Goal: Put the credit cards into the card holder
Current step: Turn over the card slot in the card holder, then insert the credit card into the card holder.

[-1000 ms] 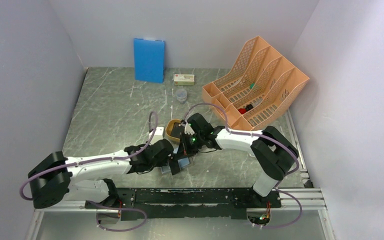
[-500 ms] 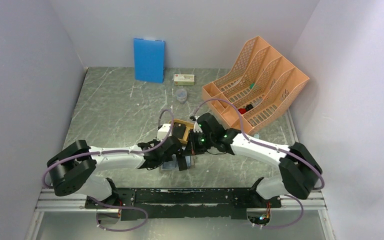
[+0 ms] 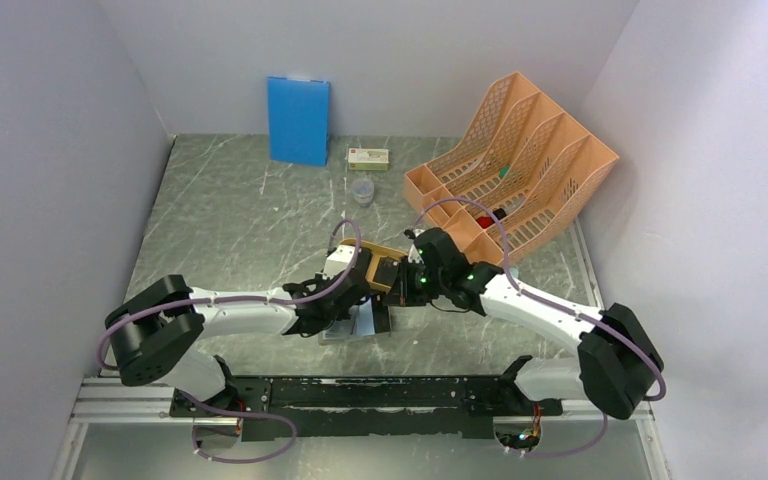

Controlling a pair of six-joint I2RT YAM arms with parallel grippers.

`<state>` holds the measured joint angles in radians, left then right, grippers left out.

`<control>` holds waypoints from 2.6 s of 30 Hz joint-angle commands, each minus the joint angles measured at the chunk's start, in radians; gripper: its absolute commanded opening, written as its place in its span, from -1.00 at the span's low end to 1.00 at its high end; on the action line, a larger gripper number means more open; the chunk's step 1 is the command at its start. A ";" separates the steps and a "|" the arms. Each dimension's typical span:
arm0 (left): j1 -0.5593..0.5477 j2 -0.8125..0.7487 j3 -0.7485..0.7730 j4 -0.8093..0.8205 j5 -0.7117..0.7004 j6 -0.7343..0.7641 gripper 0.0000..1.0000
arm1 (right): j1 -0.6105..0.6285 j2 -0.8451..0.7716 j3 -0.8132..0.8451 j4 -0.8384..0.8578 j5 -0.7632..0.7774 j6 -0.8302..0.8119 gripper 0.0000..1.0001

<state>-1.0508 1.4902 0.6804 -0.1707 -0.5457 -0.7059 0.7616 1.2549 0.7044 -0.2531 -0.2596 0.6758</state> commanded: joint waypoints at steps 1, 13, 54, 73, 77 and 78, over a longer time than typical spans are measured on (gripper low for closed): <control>-0.011 0.002 -0.019 -0.092 0.058 -0.018 -0.42 | -0.025 0.049 0.001 0.064 -0.051 -0.006 -1.00; -0.011 -0.082 -0.039 -0.176 0.003 -0.093 -0.42 | -0.059 0.202 -0.011 0.214 -0.238 0.089 -1.00; -0.007 -0.143 -0.156 -0.265 -0.033 -0.301 -0.44 | -0.073 0.402 0.016 0.377 -0.385 0.160 -1.00; -0.006 -0.136 -0.178 -0.226 0.003 -0.291 -0.46 | -0.081 0.463 0.040 0.418 -0.318 0.172 -1.00; -0.006 -0.133 -0.189 -0.211 0.017 -0.295 -0.46 | -0.081 0.460 0.010 0.447 -0.293 0.191 -1.00; -0.006 -0.131 -0.192 -0.208 0.021 -0.297 -0.46 | -0.081 0.458 0.001 0.458 -0.286 0.197 -1.00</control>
<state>-1.0573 1.3220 0.5415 -0.3935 -0.6174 -0.9932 0.6846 1.7039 0.7296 0.1577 -0.5999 0.8528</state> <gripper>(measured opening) 0.272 0.008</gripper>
